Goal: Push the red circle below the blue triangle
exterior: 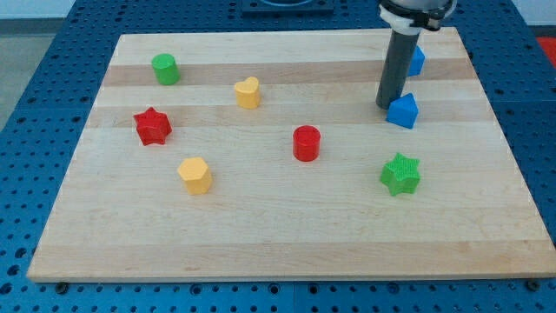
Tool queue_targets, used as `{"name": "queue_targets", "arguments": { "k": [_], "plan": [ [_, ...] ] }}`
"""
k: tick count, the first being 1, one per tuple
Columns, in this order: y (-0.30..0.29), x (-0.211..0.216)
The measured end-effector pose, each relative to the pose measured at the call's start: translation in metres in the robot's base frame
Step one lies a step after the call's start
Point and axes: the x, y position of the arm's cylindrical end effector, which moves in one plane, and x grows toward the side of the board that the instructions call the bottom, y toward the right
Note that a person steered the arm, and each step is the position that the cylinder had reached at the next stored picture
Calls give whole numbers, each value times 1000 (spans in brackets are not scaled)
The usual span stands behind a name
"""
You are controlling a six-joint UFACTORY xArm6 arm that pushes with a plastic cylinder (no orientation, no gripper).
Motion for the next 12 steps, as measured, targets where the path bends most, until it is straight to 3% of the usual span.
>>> {"name": "queue_targets", "arguments": {
  "k": [1,3,4,5,6,8,9,12],
  "plan": [
    [-6,0],
    [-154,10],
    [-210,51],
    [-228,119],
    [-228,121],
    [-208,60],
    [-191,53],
    [-75,55]
  ]
}}
